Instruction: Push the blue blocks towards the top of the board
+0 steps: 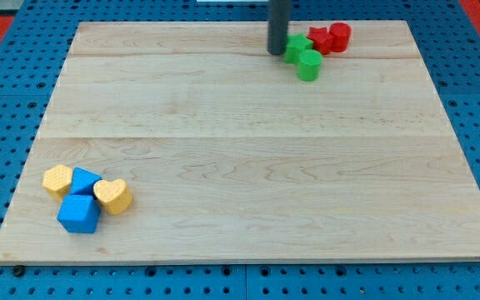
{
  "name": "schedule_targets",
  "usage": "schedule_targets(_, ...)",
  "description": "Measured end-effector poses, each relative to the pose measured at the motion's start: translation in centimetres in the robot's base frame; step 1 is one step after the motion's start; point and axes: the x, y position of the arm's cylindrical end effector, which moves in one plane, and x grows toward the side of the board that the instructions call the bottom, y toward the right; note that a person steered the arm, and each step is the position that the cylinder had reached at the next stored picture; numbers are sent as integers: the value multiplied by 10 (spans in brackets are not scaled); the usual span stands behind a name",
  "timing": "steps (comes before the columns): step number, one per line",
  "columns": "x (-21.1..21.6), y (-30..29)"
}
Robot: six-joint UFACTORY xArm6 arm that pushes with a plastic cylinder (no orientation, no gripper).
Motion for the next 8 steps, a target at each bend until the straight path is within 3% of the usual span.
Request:
schedule_targets(1, -2, 0)
schedule_targets(3, -22, -81)
schedule_targets(6, -21, -92)
schedule_targets(8, 48, -54)
